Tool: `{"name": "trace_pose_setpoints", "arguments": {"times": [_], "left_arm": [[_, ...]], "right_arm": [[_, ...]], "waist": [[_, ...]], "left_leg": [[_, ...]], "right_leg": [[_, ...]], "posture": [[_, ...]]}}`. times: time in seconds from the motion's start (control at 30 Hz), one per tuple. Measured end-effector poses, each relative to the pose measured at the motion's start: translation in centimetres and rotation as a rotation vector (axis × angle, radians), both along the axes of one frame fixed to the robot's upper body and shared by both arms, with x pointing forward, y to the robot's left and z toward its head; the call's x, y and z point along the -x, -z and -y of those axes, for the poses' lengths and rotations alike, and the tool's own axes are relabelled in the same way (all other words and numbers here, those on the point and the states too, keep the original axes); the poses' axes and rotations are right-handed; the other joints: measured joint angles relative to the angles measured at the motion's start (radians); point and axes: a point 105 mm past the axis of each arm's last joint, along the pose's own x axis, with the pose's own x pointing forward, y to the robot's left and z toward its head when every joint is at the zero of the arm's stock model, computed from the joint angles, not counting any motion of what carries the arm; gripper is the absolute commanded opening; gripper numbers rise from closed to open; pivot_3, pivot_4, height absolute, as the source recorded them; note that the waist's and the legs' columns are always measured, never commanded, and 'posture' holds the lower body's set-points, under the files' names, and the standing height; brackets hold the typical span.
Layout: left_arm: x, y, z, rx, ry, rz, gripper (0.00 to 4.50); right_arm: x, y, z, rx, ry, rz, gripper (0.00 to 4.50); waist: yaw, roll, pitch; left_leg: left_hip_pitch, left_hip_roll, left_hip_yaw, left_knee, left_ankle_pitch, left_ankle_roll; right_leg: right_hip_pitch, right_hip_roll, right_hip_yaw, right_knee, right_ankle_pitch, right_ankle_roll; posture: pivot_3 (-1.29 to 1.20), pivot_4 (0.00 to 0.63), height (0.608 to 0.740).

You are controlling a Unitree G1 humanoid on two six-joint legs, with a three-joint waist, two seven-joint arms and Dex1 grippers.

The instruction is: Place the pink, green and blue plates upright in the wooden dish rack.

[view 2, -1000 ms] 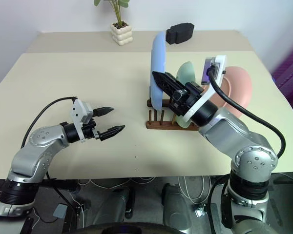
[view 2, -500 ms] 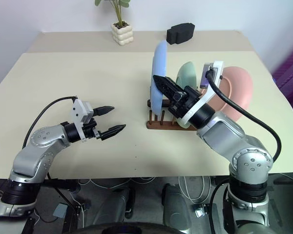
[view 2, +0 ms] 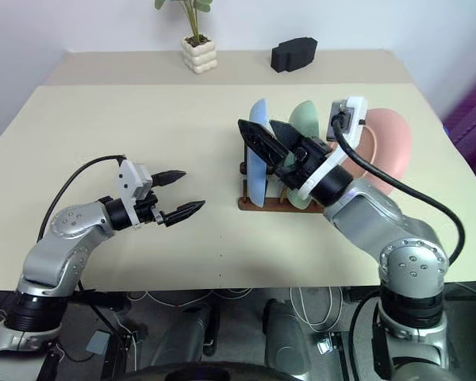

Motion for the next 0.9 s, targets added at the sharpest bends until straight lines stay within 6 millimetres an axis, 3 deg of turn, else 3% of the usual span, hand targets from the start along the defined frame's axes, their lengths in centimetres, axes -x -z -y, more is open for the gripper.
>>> {"name": "trace_pose_setpoints", "arguments": {"times": [0.23,0.37,0.47,0.57,0.7,0.77,0.9], "left_arm": [[-0.1,0.1,0.2,0.003,0.004,-0.007,4.5],[-0.2,0.1,0.4,0.005,0.01,-0.003,4.5],[-0.2,0.1,0.6,0.008,0.016,-0.001,4.5],[-0.2,0.3,0.4,0.004,0.016,-0.006,4.5],[0.1,0.7,1.0,-0.01,0.064,-0.018,4.5],[0.3,0.7,1.8,-0.025,0.113,-0.018,4.5],[1.5,1.4,3.0,-0.084,0.235,-0.03,4.5]], "right_arm": [[0.5,-2.1,0.8,0.194,0.018,0.174,4.45],[0.8,-4.5,3.9,0.341,0.117,0.318,4.45],[0.0,-6.6,9.8,0.378,0.341,0.352,3.59],[-0.2,-6.3,17.6,0.458,0.632,0.277,2.16],[0.7,-4.9,21.7,0.516,0.745,0.212,0.08],[1.4,-3.7,22.9,0.609,0.779,0.176,0.03],[2.6,1.4,23.8,0.808,0.74,-0.004,0.03]], "waist": [[0.002,0.0,0.0],[0.007,0.0,0.0],[0.018,-0.001,0.0],[0.028,-0.001,0.0],[0.02,0.002,-0.001],[0.02,0.003,-0.002],[0.022,0.004,-0.002]], "left_leg": [[-0.001,0.0,0.0,0.001,0.0,0.0],[-0.001,0.0,0.001,0.001,-0.001,0.001],[-0.001,0.0,0.005,0.001,-0.001,0.002],[-0.001,0.0,0.006,0.001,-0.001,0.002],[0.001,0.0,0.01,0.001,-0.002,0.003],[0.001,0.0,0.011,0.001,-0.002,0.003],[0.001,0.0,0.012,0.002,-0.002,0.003]], "right_leg": [[0.001,0.0,0.0,-0.001,0.0,0.0],[0.001,0.0,0.0,-0.003,0.0,0.0],[0.002,0.0,0.0,-0.004,0.0,0.0],[0.002,-0.001,0.0,-0.004,0.0,0.0],[0.002,-0.001,0.002,-0.004,0.0,0.0],[0.002,0.0,0.003,-0.003,0.0,0.0],[0.002,0.001,0.005,-0.003,0.0,0.0]], "posture": [[0.0,0.15,0.736],[0.0,0.15,0.736],[0.0,0.15,0.736],[0.0,0.15,0.736],[0.0,0.15,0.736],[0.0,0.15,0.736],[0.0,0.15,0.736]]}}
